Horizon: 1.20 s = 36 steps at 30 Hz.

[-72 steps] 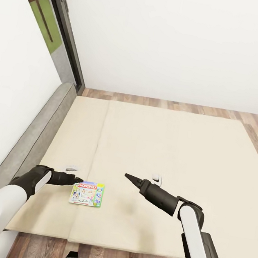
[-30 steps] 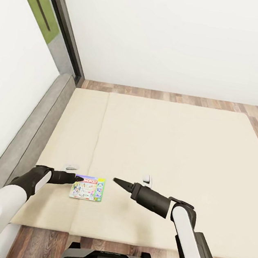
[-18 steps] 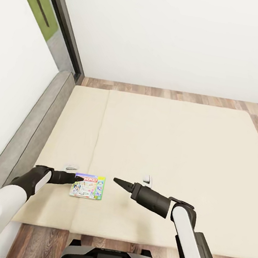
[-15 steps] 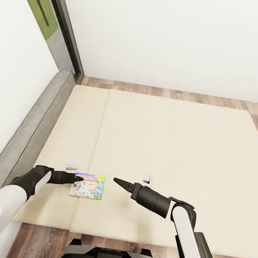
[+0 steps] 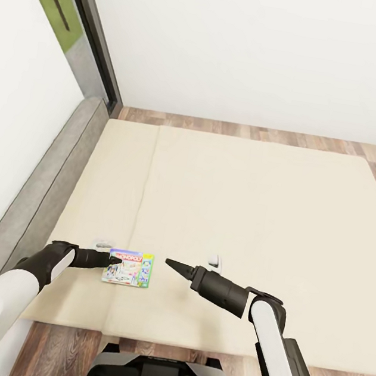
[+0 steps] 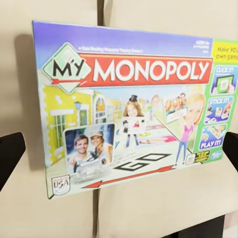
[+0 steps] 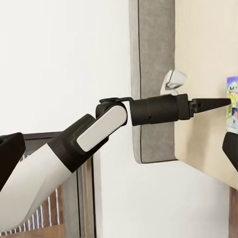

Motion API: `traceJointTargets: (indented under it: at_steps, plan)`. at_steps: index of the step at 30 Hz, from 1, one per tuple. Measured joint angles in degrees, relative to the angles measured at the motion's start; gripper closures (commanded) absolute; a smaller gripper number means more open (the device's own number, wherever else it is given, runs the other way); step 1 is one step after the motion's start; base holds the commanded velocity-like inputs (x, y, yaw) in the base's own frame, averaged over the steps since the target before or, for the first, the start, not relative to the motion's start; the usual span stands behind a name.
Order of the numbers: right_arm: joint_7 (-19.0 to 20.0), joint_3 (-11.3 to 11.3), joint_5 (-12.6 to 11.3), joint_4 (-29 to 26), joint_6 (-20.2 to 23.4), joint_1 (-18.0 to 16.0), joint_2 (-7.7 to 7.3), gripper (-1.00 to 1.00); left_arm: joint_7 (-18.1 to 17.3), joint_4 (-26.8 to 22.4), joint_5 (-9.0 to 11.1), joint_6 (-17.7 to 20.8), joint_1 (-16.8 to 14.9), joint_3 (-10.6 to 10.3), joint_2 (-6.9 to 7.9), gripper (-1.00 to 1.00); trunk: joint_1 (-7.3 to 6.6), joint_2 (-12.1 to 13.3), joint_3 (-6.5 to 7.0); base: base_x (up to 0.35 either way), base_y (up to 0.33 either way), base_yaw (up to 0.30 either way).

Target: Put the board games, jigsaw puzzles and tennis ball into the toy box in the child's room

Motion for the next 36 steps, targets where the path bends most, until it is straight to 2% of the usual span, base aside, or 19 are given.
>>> traceJointTargets:
  at_steps: [22, 36]
  plan:
    - [-0.1, 0.1, 0.0, 0.0, -0.1, 0.0, 0.12, -1.0, 0.1, -1.6, 0.0, 0.0, 0.0, 0.0, -0.01, -1.0, 0.0, 0.0, -1.88, 0.0, 0.0, 0.0]
    - [-0.3, 0.1, 0.0, 0.1, -0.3, 0.0, 0.22, -1.0, 0.3, -2.4, 0.0, -4.1, -0.3, 0.2, -0.05, -1.0, 0.0, 0.0, -3.07, 0.0, 0.0, 0.0]
